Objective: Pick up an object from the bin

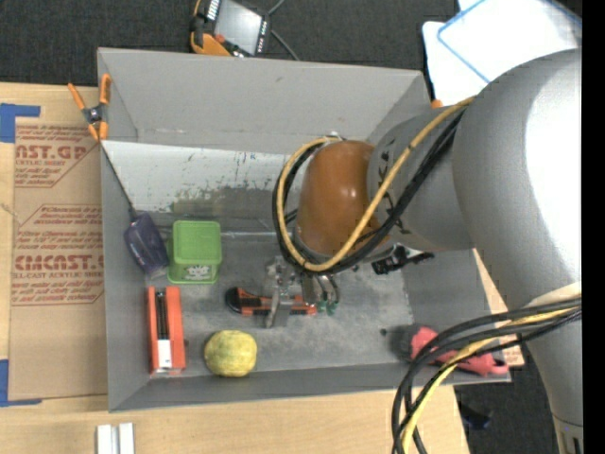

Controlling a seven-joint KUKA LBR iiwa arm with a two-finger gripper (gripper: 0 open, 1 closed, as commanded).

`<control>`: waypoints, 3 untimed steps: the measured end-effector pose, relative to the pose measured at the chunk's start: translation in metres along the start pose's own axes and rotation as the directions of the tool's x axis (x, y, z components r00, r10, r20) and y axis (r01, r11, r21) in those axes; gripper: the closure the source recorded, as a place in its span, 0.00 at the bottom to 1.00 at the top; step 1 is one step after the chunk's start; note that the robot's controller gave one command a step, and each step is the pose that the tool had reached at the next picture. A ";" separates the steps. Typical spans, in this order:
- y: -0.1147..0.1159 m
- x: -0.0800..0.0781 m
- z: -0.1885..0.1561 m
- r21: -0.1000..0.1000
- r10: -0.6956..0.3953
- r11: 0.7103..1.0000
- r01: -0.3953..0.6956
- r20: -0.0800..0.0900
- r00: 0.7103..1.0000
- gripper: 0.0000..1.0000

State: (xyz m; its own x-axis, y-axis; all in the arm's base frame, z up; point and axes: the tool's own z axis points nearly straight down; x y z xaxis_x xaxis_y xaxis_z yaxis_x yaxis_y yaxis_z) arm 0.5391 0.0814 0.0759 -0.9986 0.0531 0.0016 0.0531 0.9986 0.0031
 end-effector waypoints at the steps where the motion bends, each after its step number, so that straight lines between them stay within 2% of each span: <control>1: 0.000 0.000 0.000 0.000 0.000 1.000 0.000 0.000 1.000 1.00; 2: 0.000 0.003 -0.030 0.002 0.000 1.000 0.000 -0.011 1.000 1.00; 3: 0.001 0.000 -0.066 -0.001 0.000 1.000 0.000 -0.001 1.000 1.00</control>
Offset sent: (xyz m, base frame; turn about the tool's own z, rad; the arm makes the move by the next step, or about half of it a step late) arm 0.0000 0.0001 0.0770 0.0002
